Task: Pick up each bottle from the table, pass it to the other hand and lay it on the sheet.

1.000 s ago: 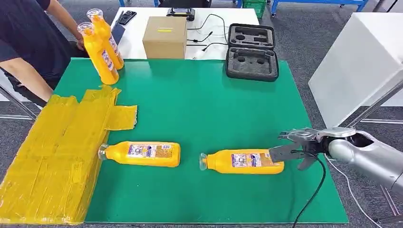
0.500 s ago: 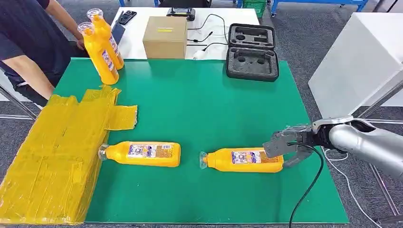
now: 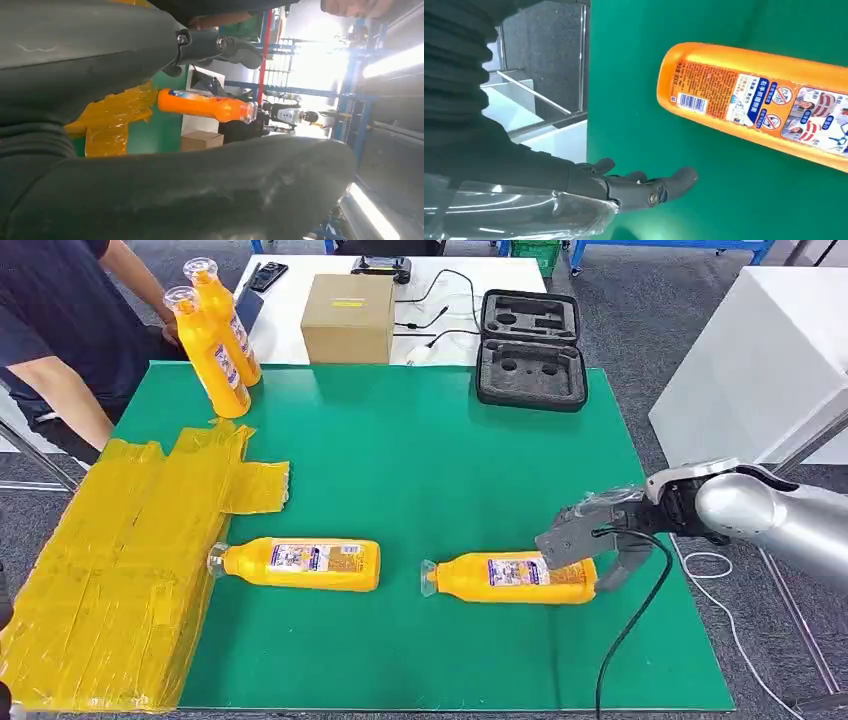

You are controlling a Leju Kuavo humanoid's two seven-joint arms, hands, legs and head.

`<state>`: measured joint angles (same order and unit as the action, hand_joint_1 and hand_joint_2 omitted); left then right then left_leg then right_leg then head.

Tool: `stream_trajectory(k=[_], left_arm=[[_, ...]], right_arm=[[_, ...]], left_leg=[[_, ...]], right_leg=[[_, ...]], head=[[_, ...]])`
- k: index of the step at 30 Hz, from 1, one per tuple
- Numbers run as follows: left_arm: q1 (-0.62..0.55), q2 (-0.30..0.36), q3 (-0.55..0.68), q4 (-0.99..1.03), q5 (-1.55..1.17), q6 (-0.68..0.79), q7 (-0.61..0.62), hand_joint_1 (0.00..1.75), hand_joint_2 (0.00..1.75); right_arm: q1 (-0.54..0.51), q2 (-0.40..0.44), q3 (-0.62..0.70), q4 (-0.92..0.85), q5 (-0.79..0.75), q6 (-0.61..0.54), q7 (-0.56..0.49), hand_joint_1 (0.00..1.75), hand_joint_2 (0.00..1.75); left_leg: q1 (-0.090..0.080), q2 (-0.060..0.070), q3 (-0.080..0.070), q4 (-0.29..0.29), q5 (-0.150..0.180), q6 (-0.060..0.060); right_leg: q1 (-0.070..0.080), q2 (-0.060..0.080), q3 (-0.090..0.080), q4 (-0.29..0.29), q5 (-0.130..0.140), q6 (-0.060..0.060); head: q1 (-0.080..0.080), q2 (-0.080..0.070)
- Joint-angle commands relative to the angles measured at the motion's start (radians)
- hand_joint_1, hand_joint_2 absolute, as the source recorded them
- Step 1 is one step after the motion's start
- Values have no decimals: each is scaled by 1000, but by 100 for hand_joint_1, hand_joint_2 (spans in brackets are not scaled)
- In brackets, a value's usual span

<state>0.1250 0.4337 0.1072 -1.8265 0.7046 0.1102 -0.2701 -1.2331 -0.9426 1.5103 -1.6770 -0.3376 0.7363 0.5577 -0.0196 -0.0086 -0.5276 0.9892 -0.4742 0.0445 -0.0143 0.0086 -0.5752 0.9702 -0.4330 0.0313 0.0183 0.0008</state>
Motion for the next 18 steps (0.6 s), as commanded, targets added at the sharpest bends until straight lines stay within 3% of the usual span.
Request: stream_trajectory(k=[1,14,18], left_arm=[[7,-6,3,32,10,14,-10,0,0],[12,-5,14,30,23,17,-17,0,0],[54,-14,40,-8,34,29,-23,0,0]], right_arm=[[-87,19,61,-40,13,35,22,0,175],[-78,40,61,-29,35,45,24,0,175],[-46,48,61,-23,123,22,-5,0,175]], left_leg=[[0,1,2,0,-1,-3],[1,2,3,-1,-1,-3],[2,2,4,-1,-1,-4]], right_leg=[[0,0,1,0,-1,-1],[1,1,2,-1,0,-1],[1,1,4,-1,0,-2]], head=[[0,0],[0,0],[0,0]])
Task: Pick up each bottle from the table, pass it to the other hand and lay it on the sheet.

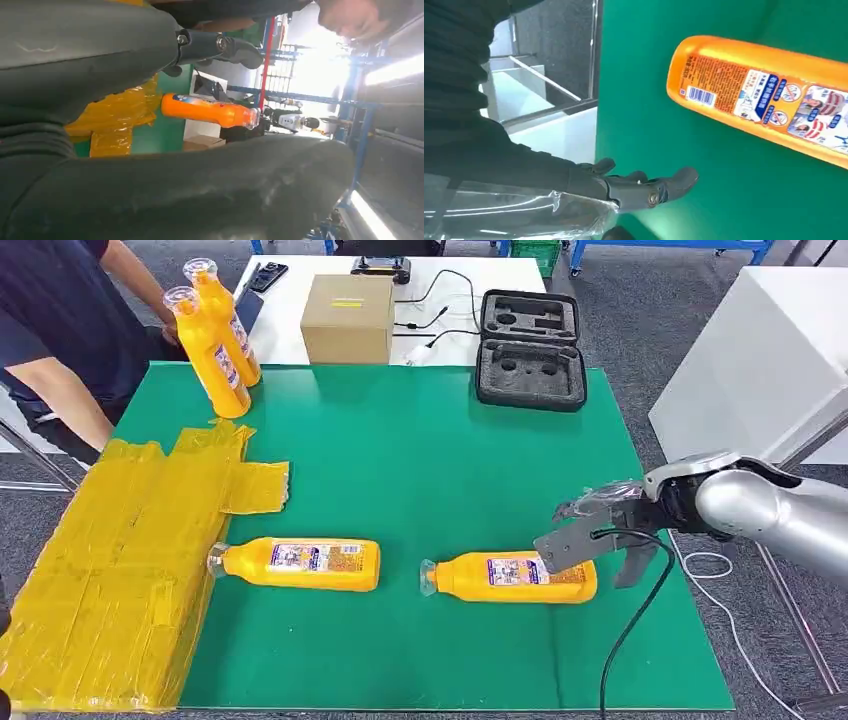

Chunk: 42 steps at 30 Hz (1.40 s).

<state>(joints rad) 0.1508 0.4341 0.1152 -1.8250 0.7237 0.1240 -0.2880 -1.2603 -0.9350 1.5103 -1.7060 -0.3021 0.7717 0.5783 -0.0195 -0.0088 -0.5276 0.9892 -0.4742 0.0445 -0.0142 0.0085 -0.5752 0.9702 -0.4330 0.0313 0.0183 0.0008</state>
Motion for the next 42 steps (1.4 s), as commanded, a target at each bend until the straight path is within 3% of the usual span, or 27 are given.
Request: stream_trajectory(k=[1,6,13,32,42], left_arm=[[46,-16,42,-21,16,19,-6,0,0],[101,-19,77,-56,26,23,-12,0,0],[165,-30,108,-95,27,27,-13,0,0],[195,-58,138,-124,18,22,-9,0,0],[255,-95,182,-180,9,16,5,0,0]], right_arm=[[-8,39,61,9,119,-22,-42,0,175],[72,13,61,36,268,-123,-143,0,175],[206,50,61,155,372,-228,-244,0,175],[244,49,61,174,384,-266,-272,0,175],[324,63,61,219,451,-345,-309,0,175]], left_leg=[[1,3,3,-1,-1,-3],[3,3,6,-2,-2,-5],[3,3,7,-3,-1,-5],[1,2,3,-1,-1,-3],[2,1,5,-2,-1,-4]], right_leg=[[1,2,3,-2,0,-1],[3,1,6,-3,-1,-2],[3,1,7,-5,0,-2],[1,1,3,-2,0,-1],[2,0,5,-3,-1,-2]], head=[[0,0],[0,0],[0,0],[0,0],[0,0]])
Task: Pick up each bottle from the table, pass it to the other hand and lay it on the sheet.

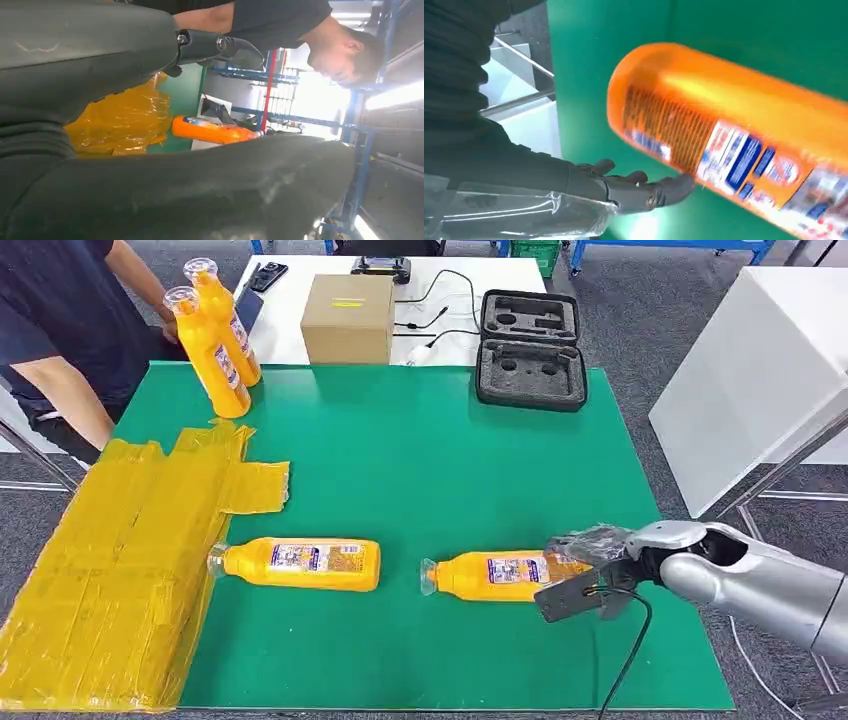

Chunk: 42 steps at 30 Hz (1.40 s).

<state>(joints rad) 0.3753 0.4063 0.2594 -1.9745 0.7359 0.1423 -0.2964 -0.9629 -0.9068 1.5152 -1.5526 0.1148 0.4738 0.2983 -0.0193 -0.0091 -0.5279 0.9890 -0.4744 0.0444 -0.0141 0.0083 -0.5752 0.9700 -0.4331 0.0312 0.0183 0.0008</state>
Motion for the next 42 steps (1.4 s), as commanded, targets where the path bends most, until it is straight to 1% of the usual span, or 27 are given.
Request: stream_trajectory(k=[1,2,7,10,13,15,17,18,20,23,24,26,27,28,29,30,31,33,34,35,36,37,38,39,40,41,42], left_arm=[[32,-68,38,-33,-4,-2,13,0,0],[32,-68,38,-33,-4,-2,13,0,0],[64,-98,67,-67,-8,-13,28,0,0],[81,-121,88,-90,-14,-19,37,0,0],[86,-164,121,-122,-27,-24,55,0,0],[99,-194,145,-151,-44,-33,72,0,0],[113,-210,161,-169,-55,-43,89,0,0],[116,-216,166,-173,-57,-47,94,0,0],[119,-220,173,-180,-58,-55,107,0,0],[103,-217,176,-176,-57,-57,117,0,0],[93,-215,176,-175,-56,-57,120,0,0],[82,-223,176,-179,-56,-55,126,0,0],[82,-226,176,-180,-57,-54,128,0,0],[81,-227,174,-182,-57,-54,129,0,0],[81,-227,174,-182,-57,-54,129,0,0],[81,-227,174,-182,-57,-54,129,0,0],[81,-227,174,-182,-57,-54,129,0,0],[85,-229,174,-185,-58,-54,128,0,0],[85,-229,174,-185,-58,-54,128,0,0],[85,-230,175,-184,-58,-53,129,0,0],[85,-230,175,-184,-58,-53,129,0,0],[83,-232,174,-185,-58,-53,129,0,0],[81,-240,171,-190,-61,-54,132,0,0],[75,-248,169,-192,-67,-56,137,0,0],[73,-252,168,-192,-73,-59,142,0,0],[68,-254,165,-188,-76,-61,145,0,0],[64,-257,164,-186,-80,-64,148,0,0]], right_arm=[[29,36,56,67,36,-49,-30,0,175],[29,36,56,67,36,-49,-30,0,175],[98,54,55,108,80,-128,-53,0,175],[194,64,23,143,142,-224,-62,0,175],[370,139,-113,222,277,-277,-71,0,175],[484,225,-227,292,385,-281,-71,0,175],[553,288,-306,344,464,-279,-72,0,175],[570,304,-326,356,491,-279,-72,0,175],[607,337,-372,379,529,-278,-74,0,175],[653,383,-423,402,580,-274,-72,0,175],[669,399,-441,405,601,-274,-68,0,175],[697,424,-472,397,631,-270,-53,0,175],[704,429,-482,393,641,-268,-51,0,175],[708,431,-484,390,644,-266,-50,0,175],[708,431,-484,390,644,-266,-50,0,175],[708,431,-484,390,644,-266,-50,0,175],[708,431,-484,390,644,-266,-50,0,175],[710,428,-492,384,650,-262,-51,0,175],[710,428,-492,384,650,-262,-51,0,175],[714,428,-503,383,656,-256,-54,0,175],[714,428,-503,383,656,-256,-54,0,175],[718,436,-502,381,658,-256,-51,0,175],[730,450,-514,383,669,-257,-41,0,175],[747,468,-537,386,690,-256,-33,0,175],[763,480,-562,385,705,-255,-29,0,175],[775,484,-579,377,712,-254,-24,0,175],[790,478,-607,350,720,-251,-16,0,175]], left_leg=[[2,2,7,-3,-1,-5],[1,1,3,-1,0,-2],[3,3,7,-4,-1,-5],[3,2,8,-4,-1,-5],[3,1,7,-4,-1,-3],[3,0,5,-3,-1,-3],[5,5,13,-8,-2,-7],[4,3,4,-3,-2,-3],[6,9,12,-7,-4,-7],[16,9,21,-8,-8,-11],[24,13,30,-6,-12,-14],[32,17,35,-4,-19,-19],[33,19,33,-6,-16,-20],[36,25,43,-2,-28,-17],[36,25,29,-1,-22,-17],[40,31,32,2,-30,-18],[40,31,23,3,-29,-20],[46,42,48,1,-32,-24],[44,41,36,2,-28,-25],[44,48,46,-3,-28,-25],[43,49,36,-5,-23,-23],[42,54,46,-8,-24,-21],[41,55,41,-7,-23,-22],[40,54,35,-5,-22,-22],[39,55,34,-7,-20,-22],[42,60,44,-3,-25,-22],[41,56,38,-2,-23,-23]], right_leg=[[2,1,7,-4,0,-2],[1,0,3,-2,0,-1],[3,2,7,-5,1,-2],[3,1,8,-6,0,-2],[3,0,9,-6,1,-1],[3,-1,7,-5,1,-1],[5,3,14,-11,1,-3],[3,2,7,-5,1,-1],[6,7,13,-9,2,-2],[9,8,25,-18,2,-6],[17,12,34,-22,-1,-9],[26,14,32,-26,-5,-19],[26,14,29,-29,-2,-19],[31,16,39,-26,-11,-18],[30,14,25,-26,-9,-19],[34,16,36,-23,-29,-22],[36,15,27,-21,-32,-21],[39,16,50,-22,-50,-23],[38,14,38,-20,-46,-22],[37,15,45,-24,-41,-26],[36,14,36,-26,-29,-25],[33,14,44,-34,1,-17],[31,14,40,-35,15,-13],[30,12,36,-32,9,-20],[30,11,39,-34,12,-22],[34,16,49,-32,9,-24],[33,12,42,-31,9,-23]], head=[[0,0],[0,0],[0,0],[0,0],[0,0],[0,0],[1,0],[1,0],[0,0],[1,0],[1,0],[2,0],[2,0],[2,0],[2,0],[2,0],[2,0],[3,0],[2,0],[2,0],[2,0],[2,0],[1,0],[2,0],[1,0],[2,0],[1,0]])
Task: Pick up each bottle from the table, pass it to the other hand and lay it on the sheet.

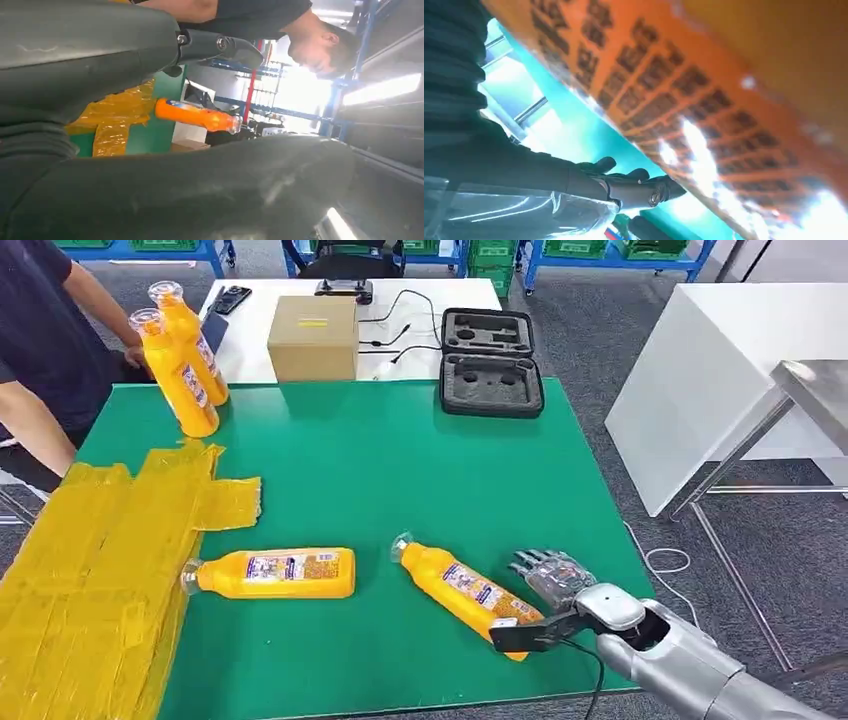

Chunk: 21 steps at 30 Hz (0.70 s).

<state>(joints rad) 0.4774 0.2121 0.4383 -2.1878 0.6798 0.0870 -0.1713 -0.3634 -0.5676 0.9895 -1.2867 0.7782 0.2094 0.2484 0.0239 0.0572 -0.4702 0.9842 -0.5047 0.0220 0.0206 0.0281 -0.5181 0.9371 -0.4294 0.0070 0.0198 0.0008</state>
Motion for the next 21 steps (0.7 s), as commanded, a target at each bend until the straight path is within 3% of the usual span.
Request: stream_trajectory(k=[1,2,3,5,6,7,8,10,11,13,15,18,21], left_arm=[[-43,-64,-17,31,-27,-10,25,0,0],[-43,-60,-15,35,-29,-8,26,0,0],[-39,-54,-9,36,-30,-6,27,0,0],[-27,-60,21,32,-17,-25,36,0,0],[-25,-71,34,31,-14,-44,46,0,0],[-30,-93,49,33,-16,-73,56,0,0],[-34,-113,60,35,-24,-96,64,0,0],[-29,-139,89,38,-34,-136,73,0,0],[-27,-148,107,39,-32,-157,76,0,0],[-24,-161,153,43,-24,-209,87,0,0],[-45,-169,184,57,-12,-253,102,0,0],[-60,-179,195,67,-14,-295,117,0,0],[-71,-156,189,86,-11,-298,113,0,0]], right_arm=[[200,129,-107,54,63,26,35,0,175],[205,100,-146,-7,72,43,39,0,175],[208,74,-184,-62,77,57,36,0,175],[195,1,-261,-189,61,108,34,0,175],[193,-27,-311,-242,19,116,35,0,175],[199,-87,-389,-339,-61,130,29,0,0],[213,-127,-457,-408,-125,151,36,0,0],[274,-232,-638,-580,-268,153,34,0,0],[304,-256,-725,-648,-312,183,39,0,0],[389,-283,-938,-778,-364,214,37,0,0],[405,-244,-1072,-841,-372,255,37,0,0],[448,-256,-1232,-900,-405,250,25,0,0],[565,-245,-1451,-950,-445,269,-19,0,0]], left_leg=[[2,-5,-12,8,-2,-3],[2,-8,-17,10,-3,-4],[3,-2,-10,8,-6,-3],[-1,-6,-29,9,1,-2],[-1,1,-20,5,-1,-2],[-3,-3,-27,6,2,-2],[-1,2,-10,5,-4,0],[-8,-11,-22,5,1,3],[-10,-13,-11,3,0,6],[-17,-25,-19,5,2,8],[-22,-32,-25,5,4,11],[-23,-33,-33,1,7,12],[-23,-35,-36,2,7,12]], right_leg=[[2,-3,-17,5,-3,0],[2,-6,-21,7,-4,1],[3,-3,-15,5,-6,3],[-1,-9,-33,6,-2,4],[-2,-5,-26,5,-7,4],[-4,-9,-32,6,-5,4],[-3,-5,-17,6,-6,4],[-9,-16,-27,7,-3,6],[-10,-19,-7,9,-4,9],[-16,-29,-14,16,-8,10],[-21,-37,-20,18,-8,10],[-21,-39,-26,14,-4,8],[-22,-41,-28,14,-6,10]], head=[[0,0],[1,0],[0,0],[0,0],[0,0],[0,0],[0,0],[-1,0],[-1,0],[-2,0],[-2,0],[-1,0],[-1,0]])
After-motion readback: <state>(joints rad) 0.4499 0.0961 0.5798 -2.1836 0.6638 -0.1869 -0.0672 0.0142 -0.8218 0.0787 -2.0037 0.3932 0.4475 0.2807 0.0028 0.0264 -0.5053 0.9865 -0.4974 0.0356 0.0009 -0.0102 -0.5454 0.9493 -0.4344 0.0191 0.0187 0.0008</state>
